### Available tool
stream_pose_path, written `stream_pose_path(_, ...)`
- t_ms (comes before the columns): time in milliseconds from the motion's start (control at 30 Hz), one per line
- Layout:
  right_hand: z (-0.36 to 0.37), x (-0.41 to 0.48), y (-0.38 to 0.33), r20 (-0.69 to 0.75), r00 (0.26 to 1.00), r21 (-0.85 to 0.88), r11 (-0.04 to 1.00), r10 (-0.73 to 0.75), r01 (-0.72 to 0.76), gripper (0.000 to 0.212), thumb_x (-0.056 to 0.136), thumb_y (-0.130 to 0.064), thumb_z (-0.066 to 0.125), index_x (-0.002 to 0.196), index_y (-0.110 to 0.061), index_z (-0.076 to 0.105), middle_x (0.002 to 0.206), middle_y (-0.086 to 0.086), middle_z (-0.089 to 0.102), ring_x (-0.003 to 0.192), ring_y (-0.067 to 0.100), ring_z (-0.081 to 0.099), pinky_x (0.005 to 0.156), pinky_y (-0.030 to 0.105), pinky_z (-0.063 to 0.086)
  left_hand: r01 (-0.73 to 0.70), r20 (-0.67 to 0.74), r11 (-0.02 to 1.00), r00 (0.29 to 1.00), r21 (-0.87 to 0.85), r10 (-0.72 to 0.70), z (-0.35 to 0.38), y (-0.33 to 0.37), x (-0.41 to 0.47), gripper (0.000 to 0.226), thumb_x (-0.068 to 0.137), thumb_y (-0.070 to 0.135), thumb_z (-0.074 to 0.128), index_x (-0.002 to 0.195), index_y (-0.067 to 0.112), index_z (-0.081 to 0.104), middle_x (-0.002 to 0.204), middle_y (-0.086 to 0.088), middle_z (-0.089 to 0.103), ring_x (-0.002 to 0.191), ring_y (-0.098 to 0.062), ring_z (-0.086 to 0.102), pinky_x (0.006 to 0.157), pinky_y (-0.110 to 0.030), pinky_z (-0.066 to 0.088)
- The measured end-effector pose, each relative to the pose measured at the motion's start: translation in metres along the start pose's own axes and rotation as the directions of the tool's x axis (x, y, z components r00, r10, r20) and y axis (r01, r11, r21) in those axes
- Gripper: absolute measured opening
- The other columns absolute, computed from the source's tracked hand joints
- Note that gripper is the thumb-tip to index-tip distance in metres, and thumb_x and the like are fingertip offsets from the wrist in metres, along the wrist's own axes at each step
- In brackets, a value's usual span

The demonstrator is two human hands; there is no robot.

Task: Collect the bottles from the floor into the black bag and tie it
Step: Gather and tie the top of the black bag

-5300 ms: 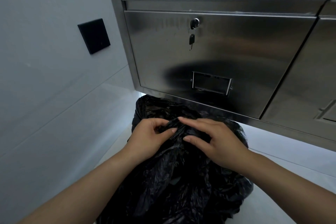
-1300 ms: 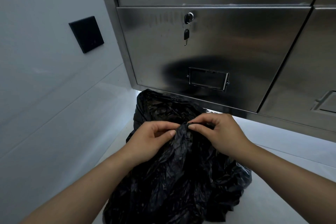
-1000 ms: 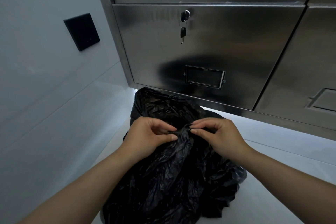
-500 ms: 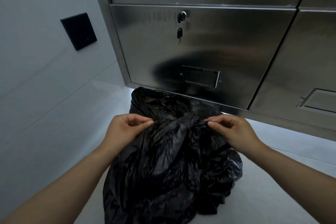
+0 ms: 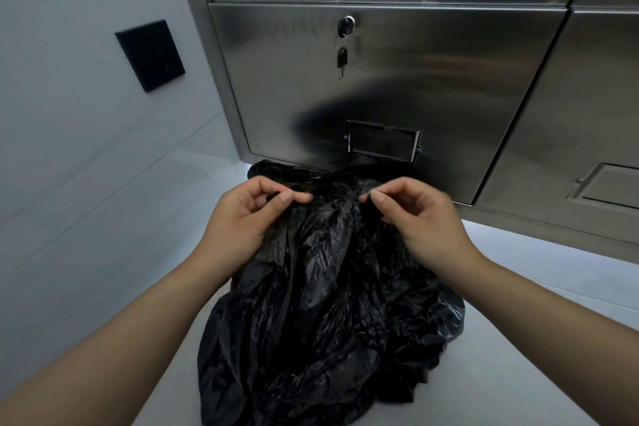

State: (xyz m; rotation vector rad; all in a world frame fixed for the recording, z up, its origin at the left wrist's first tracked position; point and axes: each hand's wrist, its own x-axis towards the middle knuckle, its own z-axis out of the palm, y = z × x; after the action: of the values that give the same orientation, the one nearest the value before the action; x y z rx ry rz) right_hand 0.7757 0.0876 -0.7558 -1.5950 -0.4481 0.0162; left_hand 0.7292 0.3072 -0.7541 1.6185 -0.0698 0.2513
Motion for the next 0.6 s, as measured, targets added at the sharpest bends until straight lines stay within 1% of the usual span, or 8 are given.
stream_pose_path(100, 0.008, -0.003, -0.006, 0.061, 0.998, 0.060, 0.998, -0.020, 0.016, 0.009, 0.090, -0.010, 0.054, 0.083, -0.008, 0.060, 0.088, 0.002, 0.072, 0.080, 0.004, 0.064, 0.071, 0.013, 0.047, -0.061, 0.023, 0.998, 0.998, 0.026, 0.061, 0.010, 0.005, -0.001, 0.014, 0.082, 0.039, 0.057, 0.080, 0.029, 0.066, 0.071, 0.002, 0.073, 0.086, -0.016, 0.072, 0.076, -0.017, 0.052)
stream_pose_path(167, 0.009, -0.006, -0.005, 0.097, 0.995, 0.096, 0.995, 0.007, -0.017, 0.011, 0.092, -0.013, 0.050, 0.085, -0.009, 0.058, 0.087, 0.001, 0.072, 0.082, 0.007, 0.065, 0.070, 0.016, 0.049, -0.089, 0.030, 0.993, 0.996, 0.073, 0.087, 0.015, 0.005, -0.003, 0.018, 0.085, 0.039, 0.051, 0.084, 0.029, 0.065, 0.059, 0.005, 0.065, 0.077, -0.011, 0.069, 0.075, -0.015, 0.049)
stream_pose_path(233, 0.008, -0.009, -0.004, 0.126, 0.990, 0.135, 0.988, 0.056, -0.073, 0.013, 0.093, -0.016, 0.048, 0.085, -0.012, 0.056, 0.083, -0.001, 0.073, 0.082, 0.009, 0.066, 0.068, 0.019, 0.052, -0.084, 0.036, 0.991, 0.996, 0.103, 0.080, 0.020, 0.001, -0.007, 0.021, 0.088, 0.034, 0.046, 0.085, 0.024, 0.064, 0.052, 0.007, 0.056, 0.065, -0.008, 0.062, 0.071, -0.015, 0.048)
stream_pose_path(300, 0.006, -0.013, -0.002, 0.152, 0.981, 0.173, 0.974, 0.119, -0.145, 0.015, 0.094, -0.020, 0.046, 0.084, -0.015, 0.056, 0.079, -0.002, 0.072, 0.081, 0.009, 0.067, 0.066, 0.022, 0.054, -0.062, 0.041, 0.992, 0.997, 0.111, 0.058, 0.023, -0.002, -0.013, 0.024, 0.094, 0.025, 0.043, 0.084, 0.021, 0.064, 0.049, 0.008, 0.049, 0.059, -0.010, 0.054, 0.066, -0.012, 0.047)
stream_pose_path(367, 0.003, -0.014, -0.001, 0.170, 0.970, 0.201, 0.957, 0.175, -0.208, 0.017, 0.095, -0.024, 0.045, 0.082, -0.019, 0.055, 0.076, -0.004, 0.070, 0.080, 0.008, 0.066, 0.063, 0.022, 0.053, -0.045, 0.045, 0.993, 0.998, 0.113, 0.040, 0.025, -0.002, -0.017, 0.027, 0.096, 0.018, 0.041, 0.083, 0.020, 0.064, 0.048, 0.009, 0.046, 0.059, -0.014, 0.049, 0.064, -0.010, 0.046)
stream_pose_path(433, 0.002, -0.014, -0.001, 0.175, 0.963, 0.249, 0.937, 0.204, -0.244, 0.019, 0.095, -0.026, 0.044, 0.081, -0.021, 0.055, 0.075, -0.004, 0.068, 0.076, 0.008, 0.063, 0.060, 0.021, 0.049, -0.042, 0.051, 0.992, 0.998, 0.119, 0.036, 0.028, 0.001, -0.018, 0.026, 0.095, 0.021, 0.041, 0.082, 0.020, 0.064, 0.050, 0.009, 0.045, 0.060, -0.014, 0.048, 0.063, -0.009, 0.044)
stream_pose_path(500, 0.003, -0.013, -0.002, 0.191, 0.959, 0.297, 0.919, 0.209, -0.260, 0.019, 0.095, -0.026, 0.043, 0.080, -0.022, 0.055, 0.077, -0.004, 0.068, 0.073, 0.007, 0.062, 0.058, 0.019, 0.046, -0.052, 0.058, 0.991, 0.997, 0.122, 0.045, 0.030, 0.005, -0.017, 0.026, 0.091, 0.029, 0.043, 0.082, 0.022, 0.065, 0.051, 0.010, 0.044, 0.059, -0.010, 0.047, 0.063, -0.011, 0.042)
stream_pose_path(600, 0.006, -0.012, -0.006, 0.254, 0.947, 0.325, 0.905, 0.197, -0.276, 0.018, 0.095, -0.028, 0.043, 0.081, -0.021, 0.052, 0.079, -0.003, 0.070, 0.071, 0.007, 0.061, 0.056, 0.018, 0.043, -0.058, 0.075, 0.991, 0.996, 0.124, 0.049, 0.030, 0.008, -0.015, 0.027, 0.093, 0.034, 0.045, 0.080, 0.028, 0.067, 0.053, 0.012, 0.043, 0.055, -0.003, 0.042, 0.060, -0.010, 0.037)
